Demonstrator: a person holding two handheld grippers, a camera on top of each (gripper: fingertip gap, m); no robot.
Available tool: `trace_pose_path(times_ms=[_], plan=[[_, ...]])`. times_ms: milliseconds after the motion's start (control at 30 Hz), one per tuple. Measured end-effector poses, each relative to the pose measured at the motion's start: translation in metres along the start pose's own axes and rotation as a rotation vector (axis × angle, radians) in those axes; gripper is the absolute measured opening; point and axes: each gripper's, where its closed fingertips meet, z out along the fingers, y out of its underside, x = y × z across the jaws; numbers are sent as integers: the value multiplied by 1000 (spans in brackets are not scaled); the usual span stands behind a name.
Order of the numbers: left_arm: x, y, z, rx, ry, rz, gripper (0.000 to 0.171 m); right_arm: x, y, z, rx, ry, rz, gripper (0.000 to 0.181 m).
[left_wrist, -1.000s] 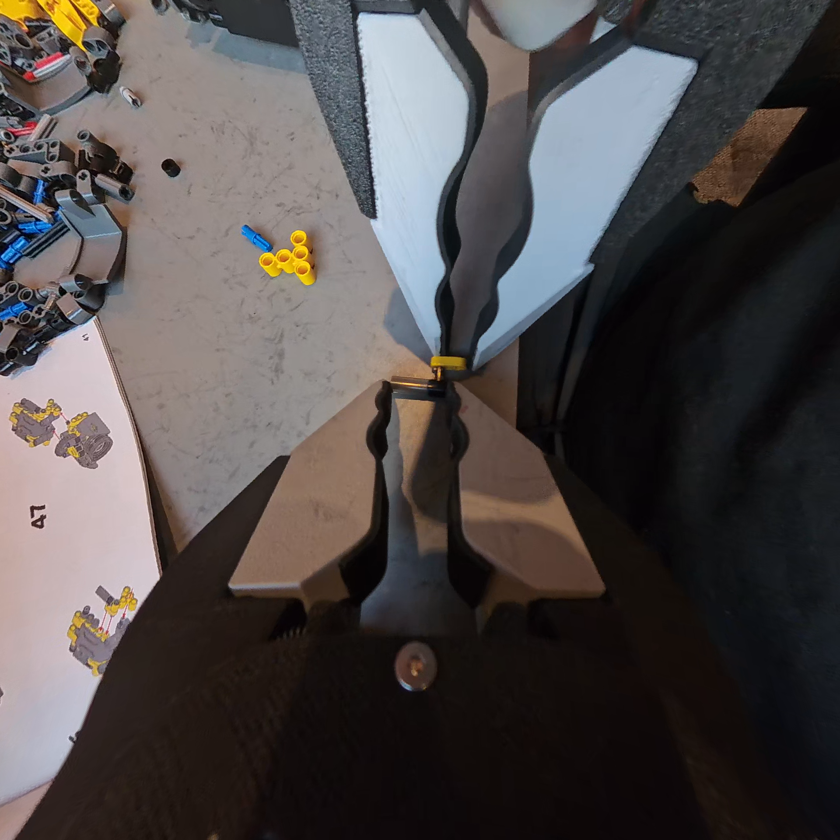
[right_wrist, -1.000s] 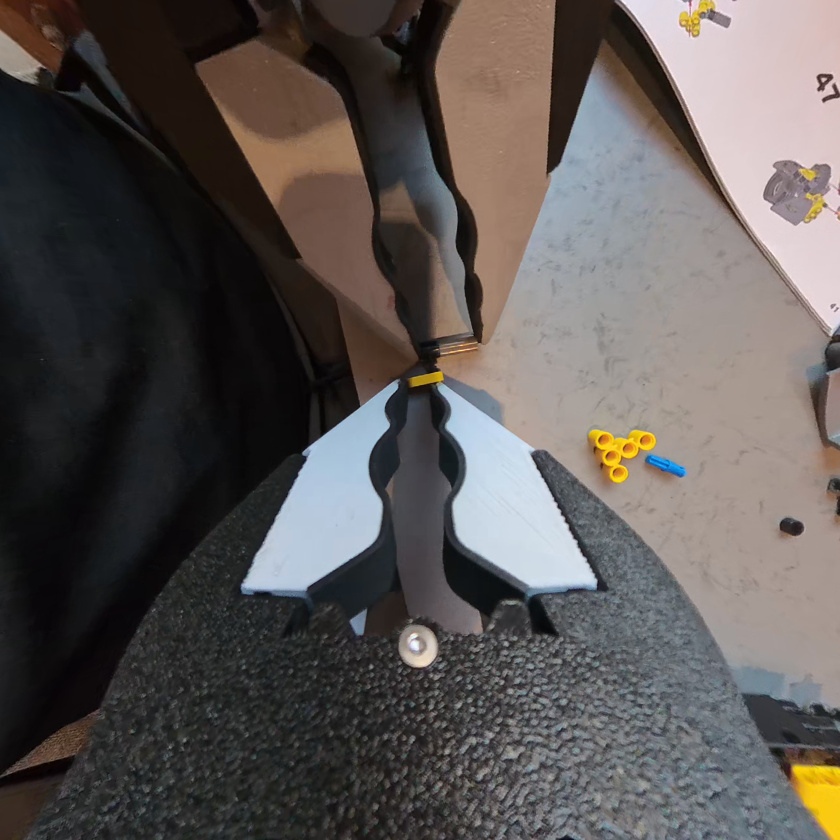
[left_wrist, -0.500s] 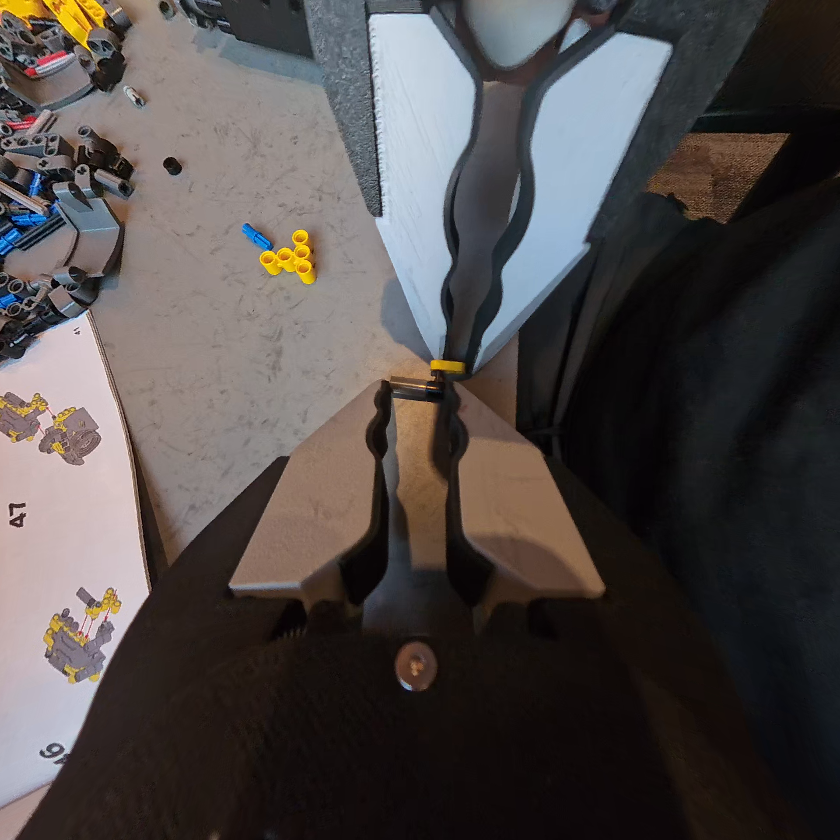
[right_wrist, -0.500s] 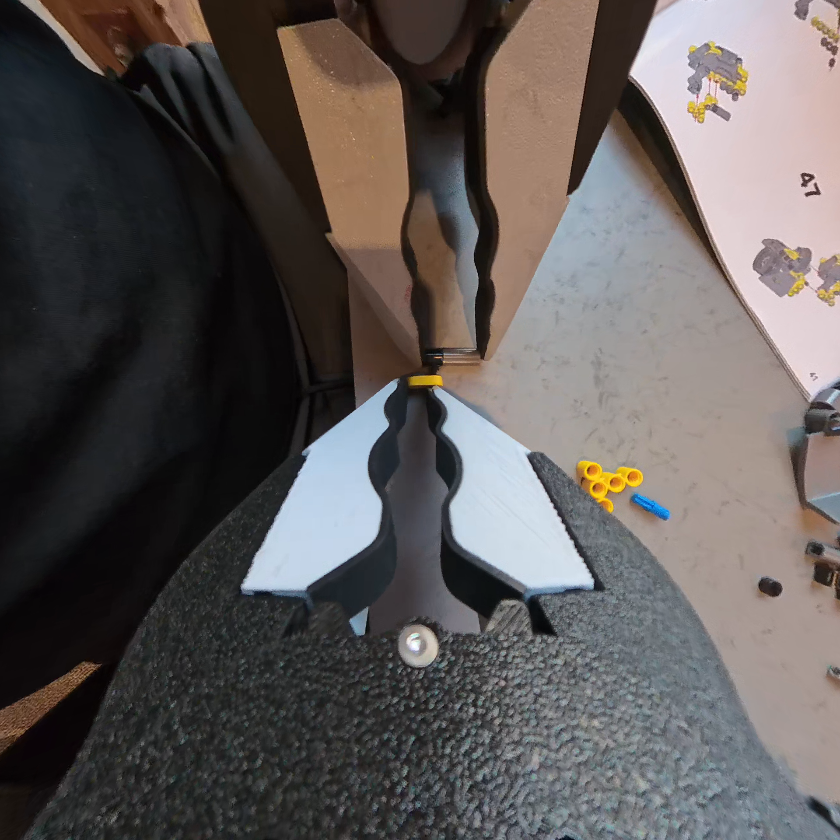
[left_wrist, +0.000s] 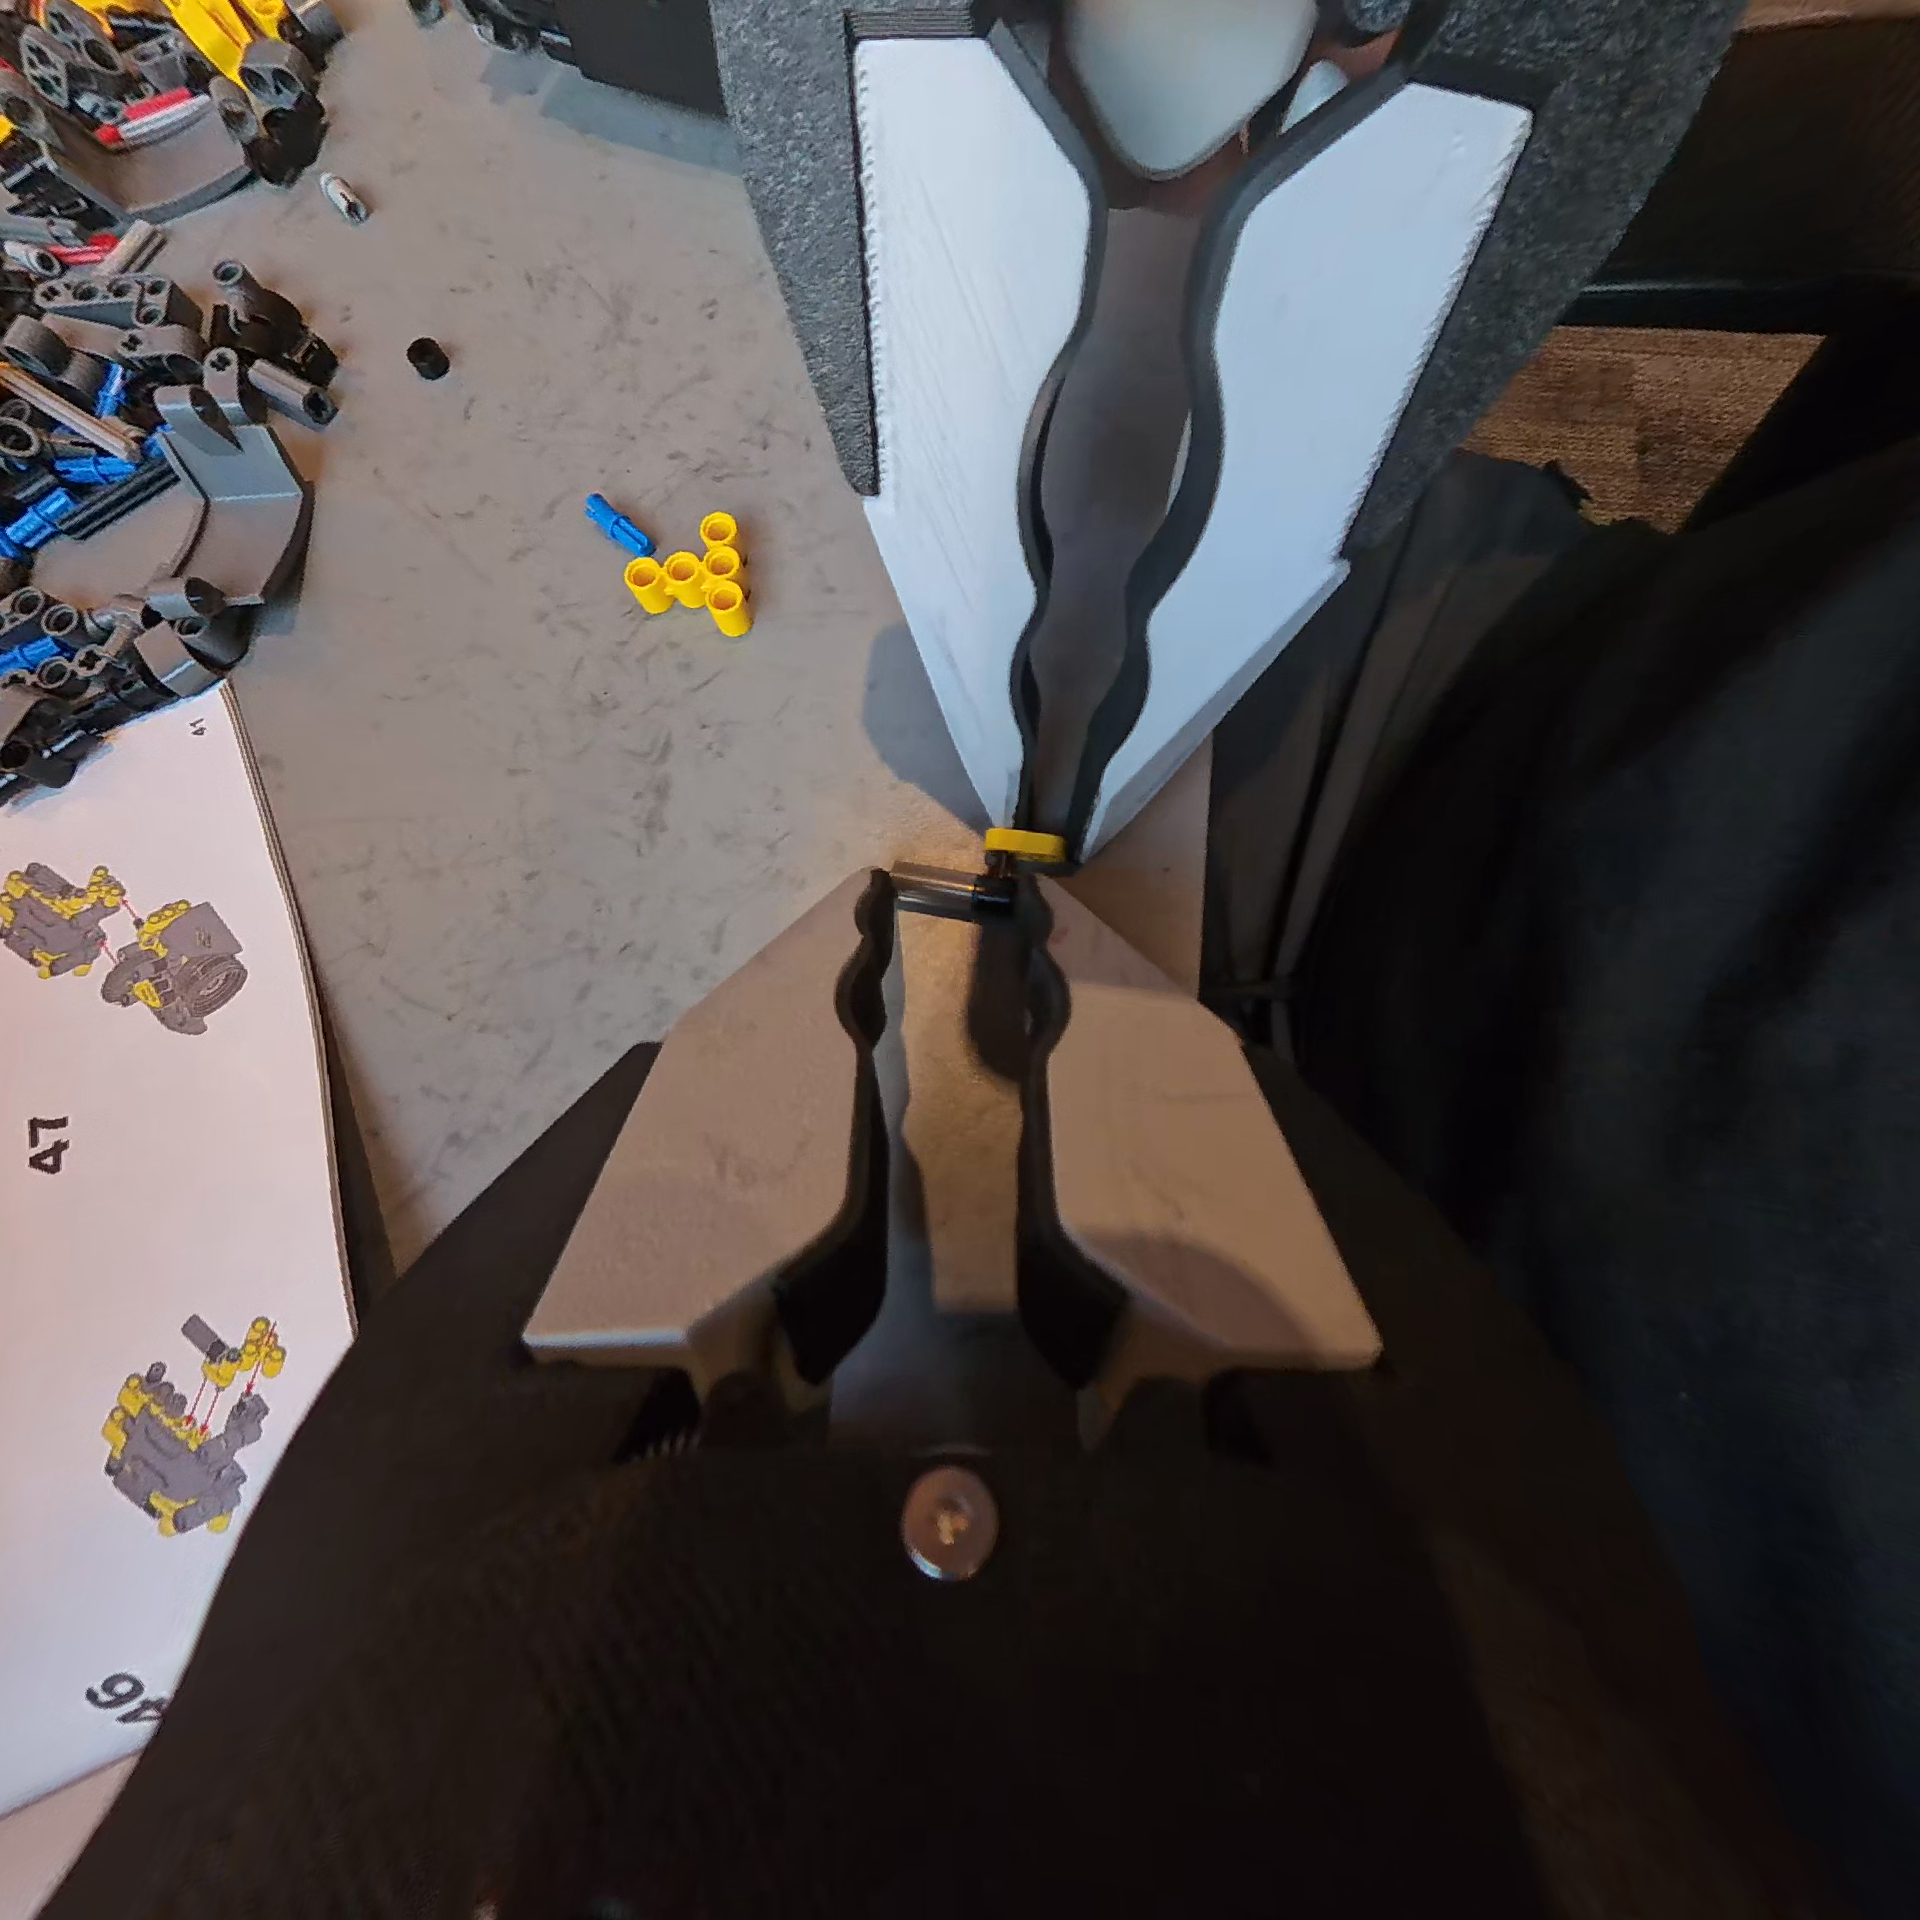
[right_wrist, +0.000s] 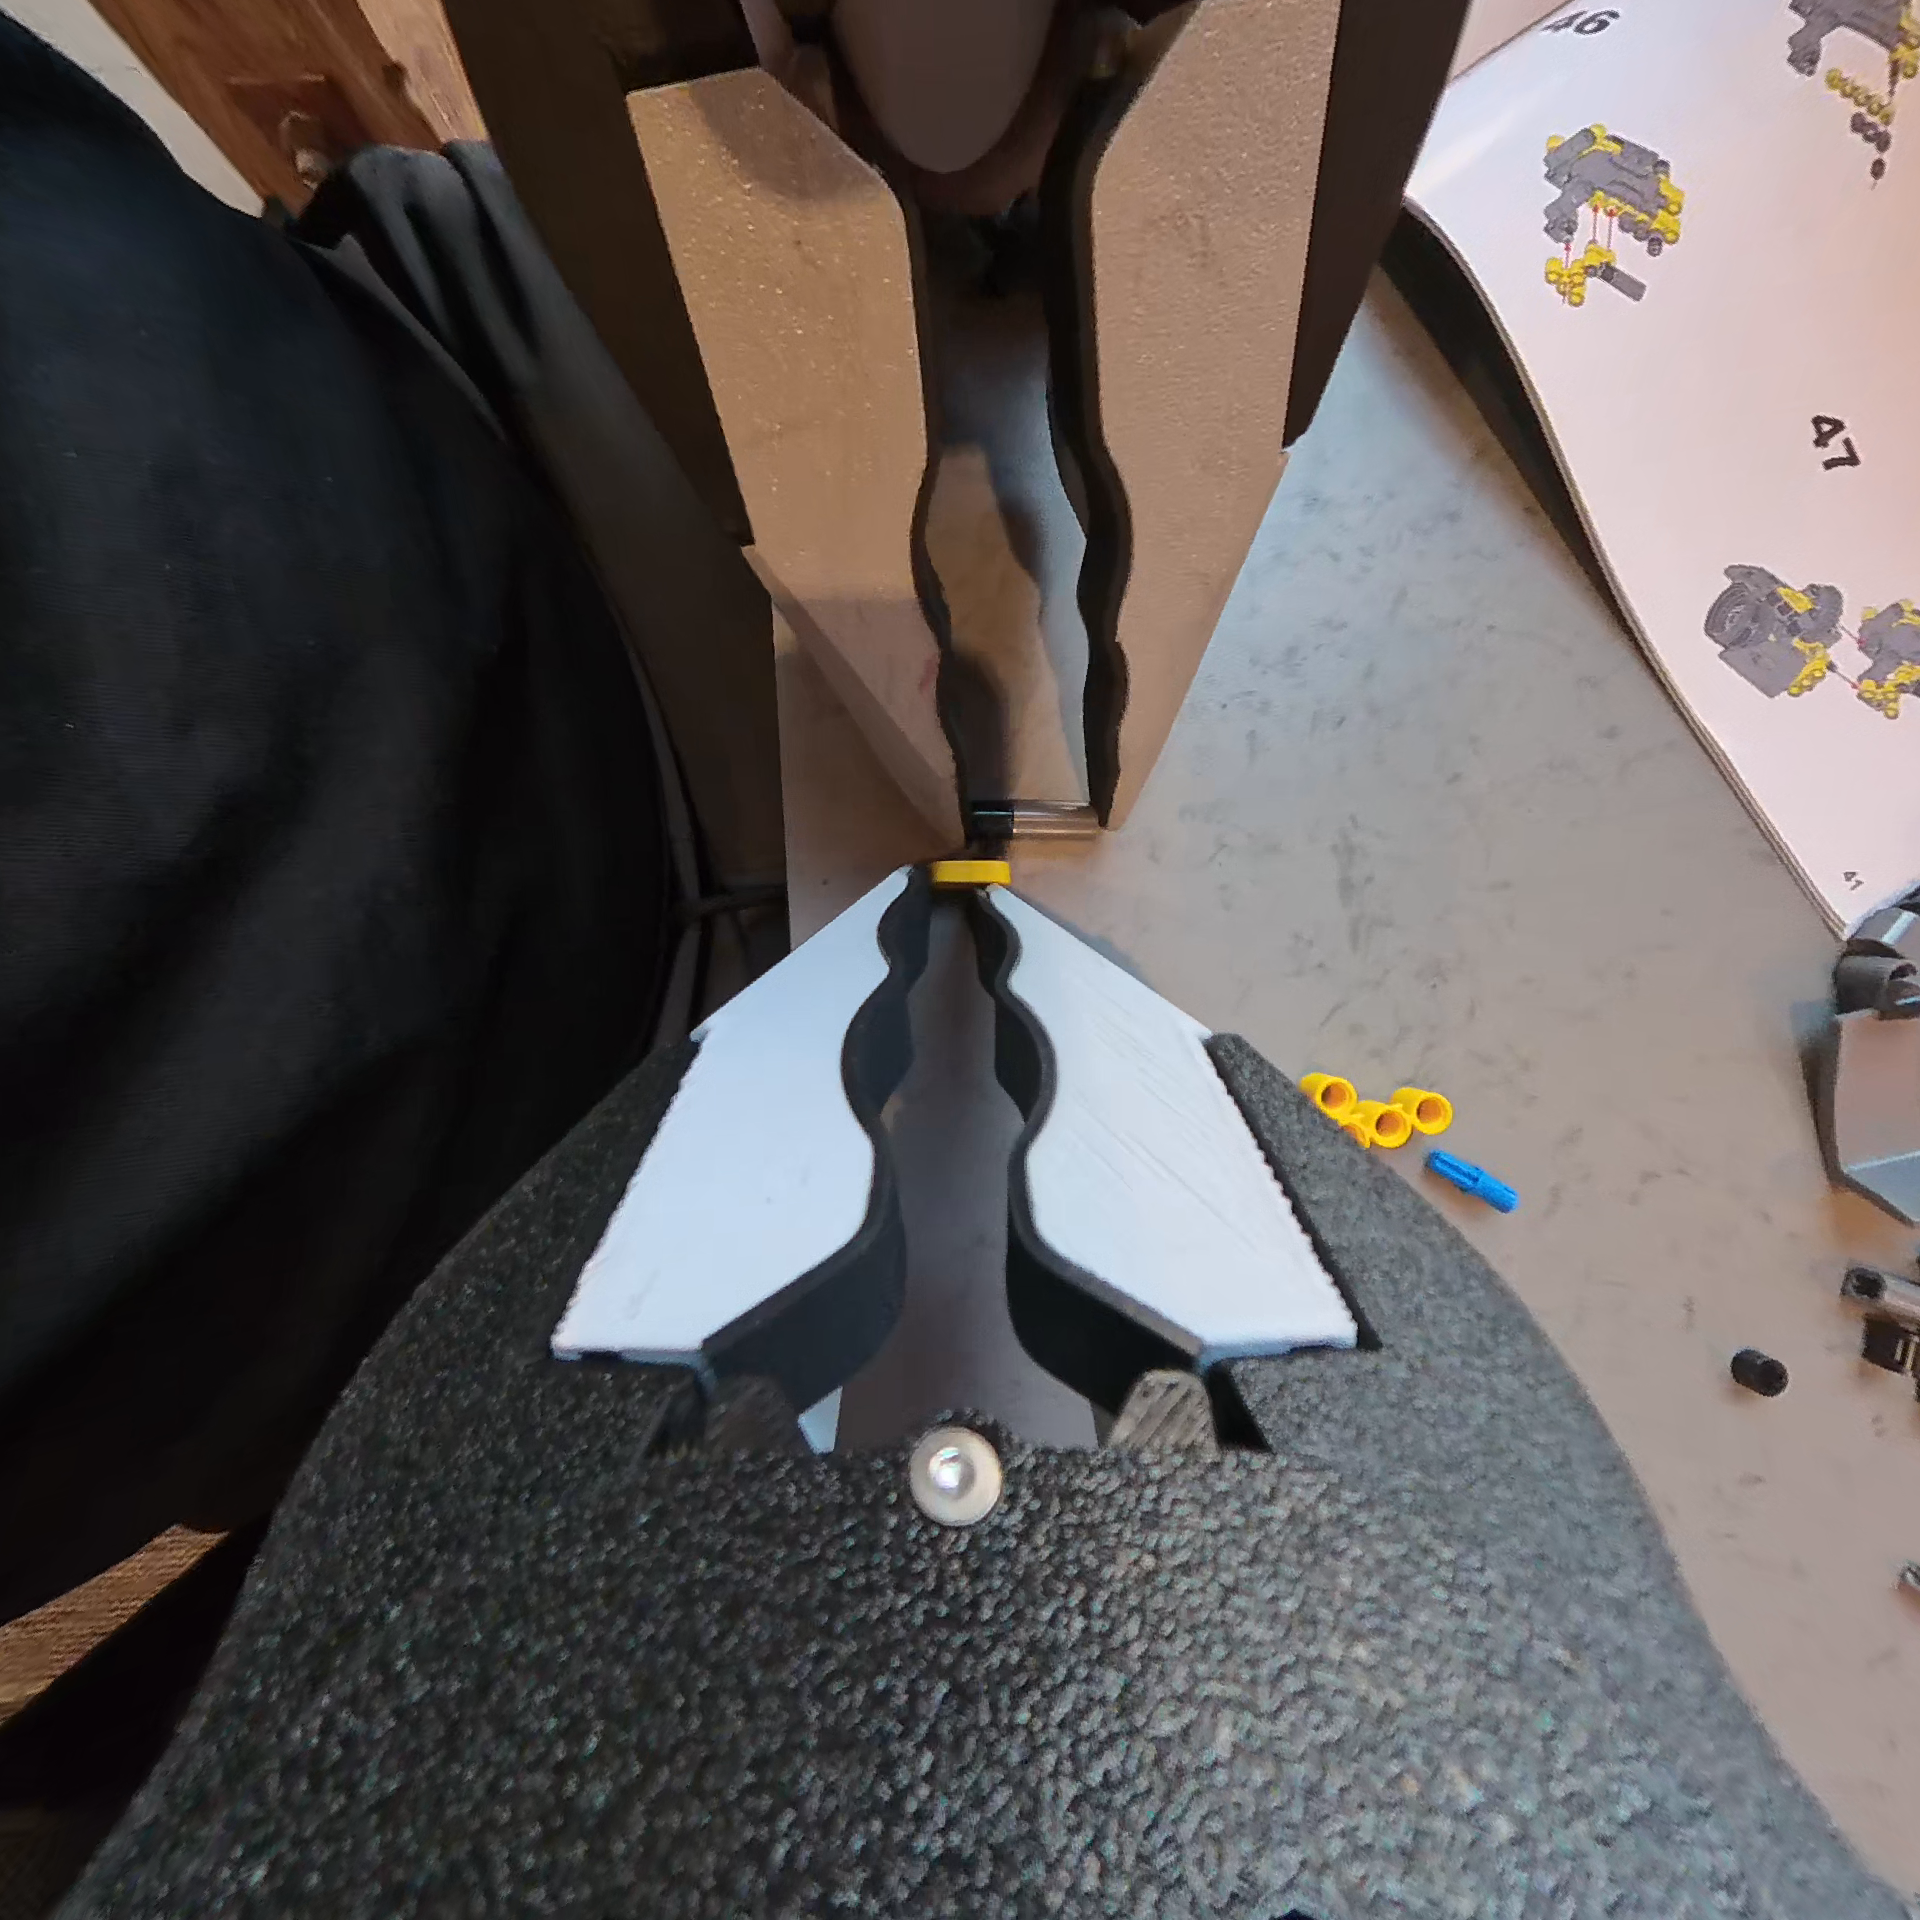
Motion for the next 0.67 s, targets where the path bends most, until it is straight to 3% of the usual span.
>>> trace_pose_path(times_ms=[233, 667], plan=[[-3, 2, -2, -26, -40, 26, 21, 2, -1, 1, -10, 25, 63, 6], [-2, 0, -1, 13, -54, -27, 21, 5, 3, -2, 164, 47, 169, 17]])
